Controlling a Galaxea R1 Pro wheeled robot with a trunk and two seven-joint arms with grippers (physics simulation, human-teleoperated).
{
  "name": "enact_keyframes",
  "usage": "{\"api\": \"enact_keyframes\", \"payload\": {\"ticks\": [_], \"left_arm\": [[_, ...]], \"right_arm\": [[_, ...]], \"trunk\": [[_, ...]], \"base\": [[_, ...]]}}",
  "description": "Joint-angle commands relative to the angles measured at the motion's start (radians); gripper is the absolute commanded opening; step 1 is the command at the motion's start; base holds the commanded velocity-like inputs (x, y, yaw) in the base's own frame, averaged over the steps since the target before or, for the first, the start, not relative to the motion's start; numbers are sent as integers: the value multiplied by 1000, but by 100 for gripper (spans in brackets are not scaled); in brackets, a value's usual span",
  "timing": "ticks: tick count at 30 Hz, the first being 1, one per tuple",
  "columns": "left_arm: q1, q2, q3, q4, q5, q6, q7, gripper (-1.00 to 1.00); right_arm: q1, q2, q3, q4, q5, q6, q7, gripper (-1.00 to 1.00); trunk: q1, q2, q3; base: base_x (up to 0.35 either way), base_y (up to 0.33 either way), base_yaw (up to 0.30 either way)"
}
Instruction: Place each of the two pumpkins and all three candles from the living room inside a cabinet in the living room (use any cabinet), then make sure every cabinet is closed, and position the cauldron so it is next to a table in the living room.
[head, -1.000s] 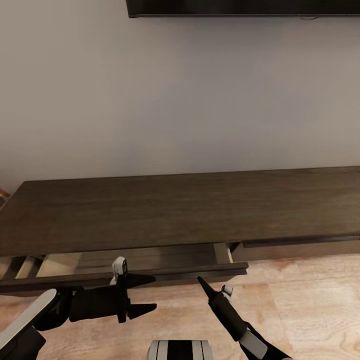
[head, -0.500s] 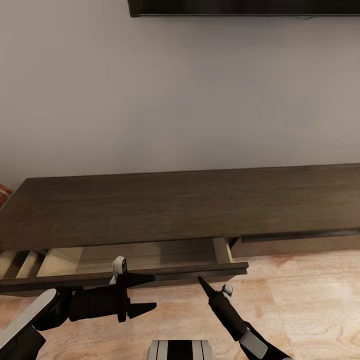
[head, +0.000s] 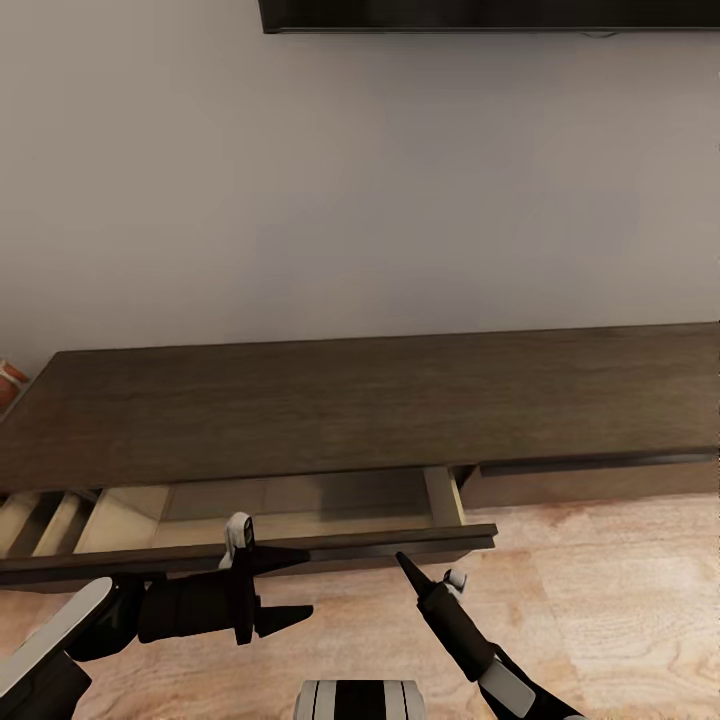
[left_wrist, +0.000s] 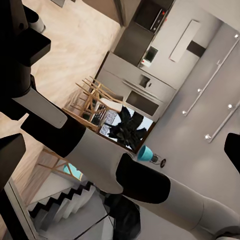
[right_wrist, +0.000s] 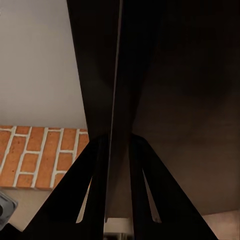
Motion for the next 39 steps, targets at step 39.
{"api": "enact_keyframes", "payload": {"ticks": [39], "left_arm": [[-1,1,-1,0,11,0,3,100]], "right_arm": [[-1,0,35,-4,-6,0,12,-100]], "trunk": [[0,0,-1]], "base": [[-70,0,0]]}}
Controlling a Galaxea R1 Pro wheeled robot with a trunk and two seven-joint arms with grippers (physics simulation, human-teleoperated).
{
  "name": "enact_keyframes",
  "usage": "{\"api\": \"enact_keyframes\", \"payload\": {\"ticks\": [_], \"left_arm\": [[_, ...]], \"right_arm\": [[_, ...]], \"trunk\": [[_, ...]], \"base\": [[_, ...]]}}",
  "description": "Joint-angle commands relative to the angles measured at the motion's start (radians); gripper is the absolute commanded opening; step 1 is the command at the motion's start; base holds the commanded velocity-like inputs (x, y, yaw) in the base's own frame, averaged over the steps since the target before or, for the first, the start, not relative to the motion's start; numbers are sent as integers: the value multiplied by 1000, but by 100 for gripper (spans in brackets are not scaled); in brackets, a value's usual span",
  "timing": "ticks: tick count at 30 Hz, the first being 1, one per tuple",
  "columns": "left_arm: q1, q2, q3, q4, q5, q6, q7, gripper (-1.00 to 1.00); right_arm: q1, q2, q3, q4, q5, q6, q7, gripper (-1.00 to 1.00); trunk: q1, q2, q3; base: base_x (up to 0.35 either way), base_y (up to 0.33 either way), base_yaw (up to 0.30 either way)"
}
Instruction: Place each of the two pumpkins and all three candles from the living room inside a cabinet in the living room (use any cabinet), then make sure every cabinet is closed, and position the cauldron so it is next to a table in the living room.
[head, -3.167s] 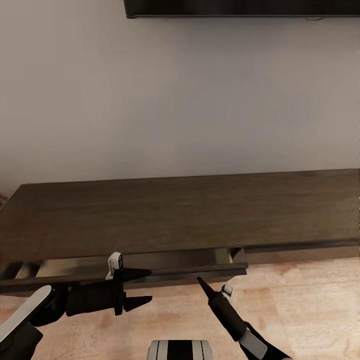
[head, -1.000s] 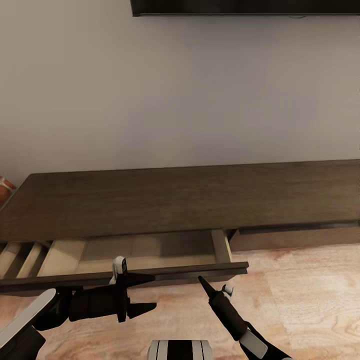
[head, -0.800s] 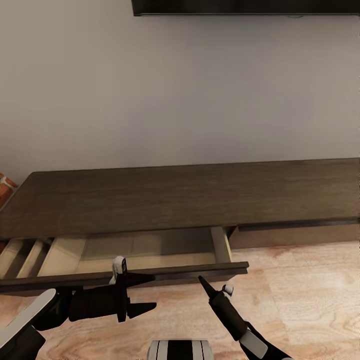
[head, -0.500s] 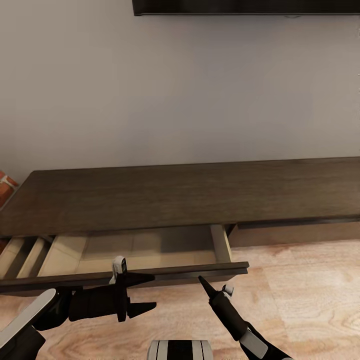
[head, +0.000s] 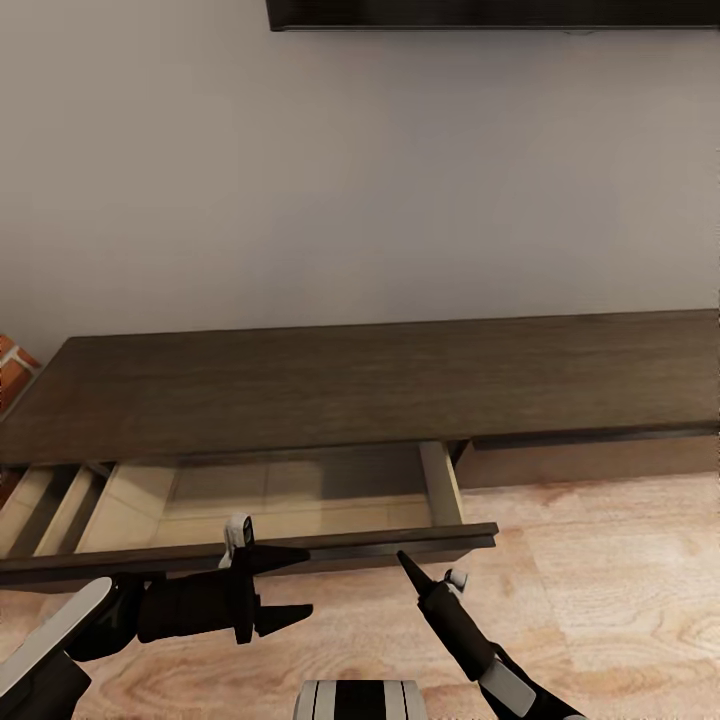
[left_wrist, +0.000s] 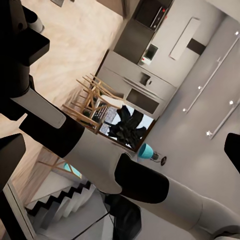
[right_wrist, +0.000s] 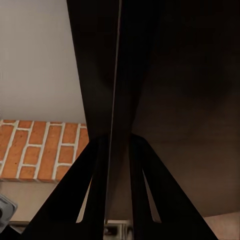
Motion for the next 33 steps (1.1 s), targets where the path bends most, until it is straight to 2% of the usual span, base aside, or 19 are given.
{"api": "enact_keyframes", "payload": {"ticks": [1,33], "left_arm": [[-1,1,-1,0,11,1,9,100],[-1,1,-1,0,11,1,9,100]], "right_arm": [[0,0,43,-4,-6,-2,13,-100],[0,0,43,-9,-6,-2,14,-100]], "trunk": [[0,0,-1],[0,0,-1]], "base": [[-146,0,0],[-81,0,0]]}}
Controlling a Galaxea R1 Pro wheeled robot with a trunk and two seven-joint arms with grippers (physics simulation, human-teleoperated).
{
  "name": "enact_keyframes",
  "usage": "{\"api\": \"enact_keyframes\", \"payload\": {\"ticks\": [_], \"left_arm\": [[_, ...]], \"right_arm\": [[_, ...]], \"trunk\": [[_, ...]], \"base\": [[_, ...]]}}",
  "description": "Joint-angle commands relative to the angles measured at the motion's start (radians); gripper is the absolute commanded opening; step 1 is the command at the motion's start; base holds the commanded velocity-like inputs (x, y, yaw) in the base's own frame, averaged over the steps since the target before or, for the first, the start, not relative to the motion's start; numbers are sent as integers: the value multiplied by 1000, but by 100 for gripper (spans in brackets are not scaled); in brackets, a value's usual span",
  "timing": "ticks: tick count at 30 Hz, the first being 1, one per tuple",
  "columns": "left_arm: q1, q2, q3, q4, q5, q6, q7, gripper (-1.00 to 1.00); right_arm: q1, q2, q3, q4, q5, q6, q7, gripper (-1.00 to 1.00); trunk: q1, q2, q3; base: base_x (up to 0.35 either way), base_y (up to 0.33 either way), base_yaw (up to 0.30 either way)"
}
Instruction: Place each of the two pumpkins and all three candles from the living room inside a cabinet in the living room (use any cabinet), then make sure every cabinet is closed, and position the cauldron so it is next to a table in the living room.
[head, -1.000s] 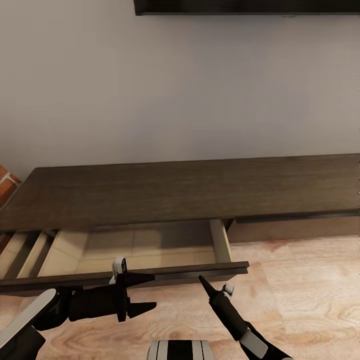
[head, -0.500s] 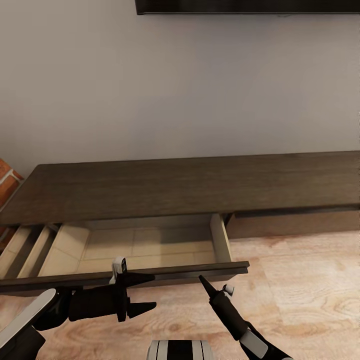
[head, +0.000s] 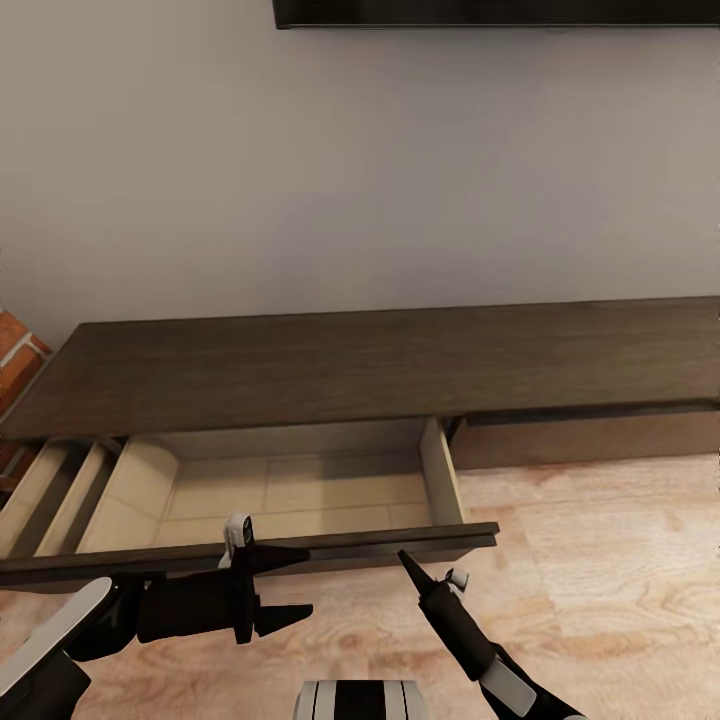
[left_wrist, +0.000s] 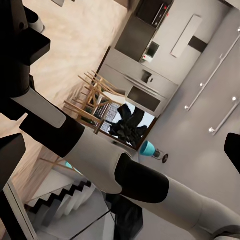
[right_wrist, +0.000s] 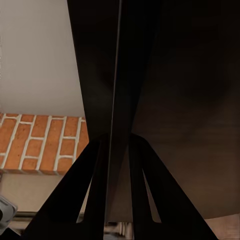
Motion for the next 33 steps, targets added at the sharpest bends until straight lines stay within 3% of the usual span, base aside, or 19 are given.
{"api": "enact_keyframes", "payload": {"ticks": [1,33], "left_arm": [[-1,1,-2,0,11,1,9,100],[-1,1,0,0,11,0,9,100]], "right_arm": [[0,0,50,-14,-5,-1,9,-100],[0,0,50,-14,-5,-1,10,-100]], "trunk": [[-1,0,-1],[-1,0,-1]], "base": [[-111,0,0],[-64,0,0]]}}
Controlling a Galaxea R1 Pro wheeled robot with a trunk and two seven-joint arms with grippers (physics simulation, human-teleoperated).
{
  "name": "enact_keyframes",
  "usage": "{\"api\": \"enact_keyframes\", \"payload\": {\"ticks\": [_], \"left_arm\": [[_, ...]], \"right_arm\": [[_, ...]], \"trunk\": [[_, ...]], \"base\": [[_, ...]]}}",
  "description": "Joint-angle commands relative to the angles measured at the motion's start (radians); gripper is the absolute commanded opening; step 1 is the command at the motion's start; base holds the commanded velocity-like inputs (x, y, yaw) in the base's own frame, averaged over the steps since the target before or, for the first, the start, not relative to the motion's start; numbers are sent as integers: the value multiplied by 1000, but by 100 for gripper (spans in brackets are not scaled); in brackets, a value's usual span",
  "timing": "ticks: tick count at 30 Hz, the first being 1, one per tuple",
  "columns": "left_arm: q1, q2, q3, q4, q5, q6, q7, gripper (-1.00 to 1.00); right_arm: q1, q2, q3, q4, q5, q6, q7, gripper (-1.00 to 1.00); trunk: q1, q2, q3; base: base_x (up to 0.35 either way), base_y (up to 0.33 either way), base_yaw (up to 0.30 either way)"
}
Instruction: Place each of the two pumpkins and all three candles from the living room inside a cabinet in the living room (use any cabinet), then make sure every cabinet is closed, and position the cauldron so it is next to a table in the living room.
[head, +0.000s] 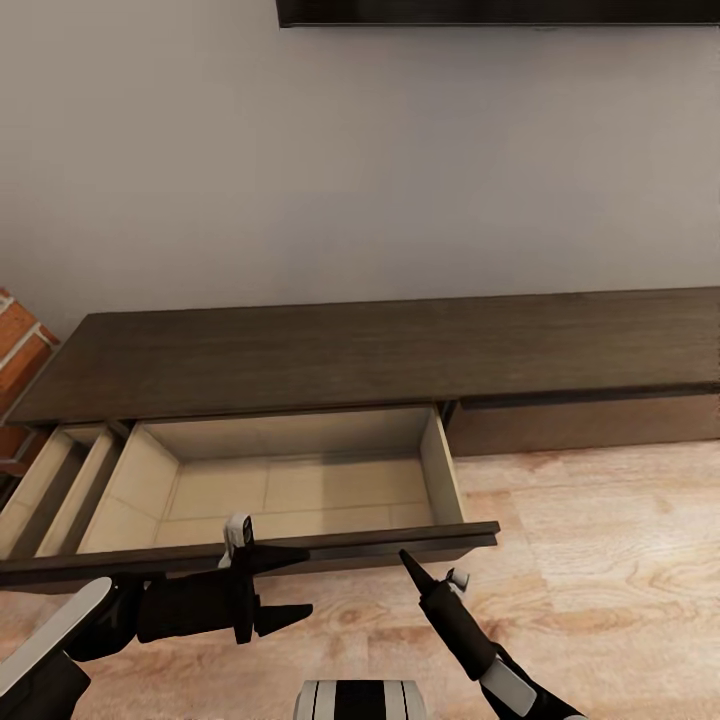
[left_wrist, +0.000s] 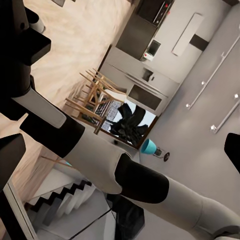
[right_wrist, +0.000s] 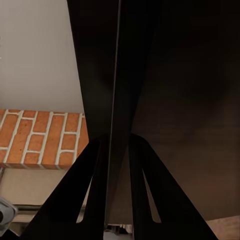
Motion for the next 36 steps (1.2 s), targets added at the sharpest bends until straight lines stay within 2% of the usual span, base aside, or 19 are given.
{"api": "enact_keyframes", "payload": {"ticks": [1,25,26,36], "left_arm": [[-1,1,-1,0,11,0,9,100],[-1,1,0,0,11,0,9,100],[-1,1,0,0,11,0,9,100],[-1,1,-1,0,11,0,9,100]], "right_arm": [[0,1,50,-13,1,-2,12,-100],[0,0,50,-15,1,-1,13,-100],[0,0,50,-15,1,-2,14,100],[0,0,50,-15,1,1,14,100]], "trunk": [[0,0,-1],[0,0,-1],[0,0,-1],[0,0,-1]], "base": [[-11,0,0],[-35,0,0],[0,0,0],[0,0,0]]}}
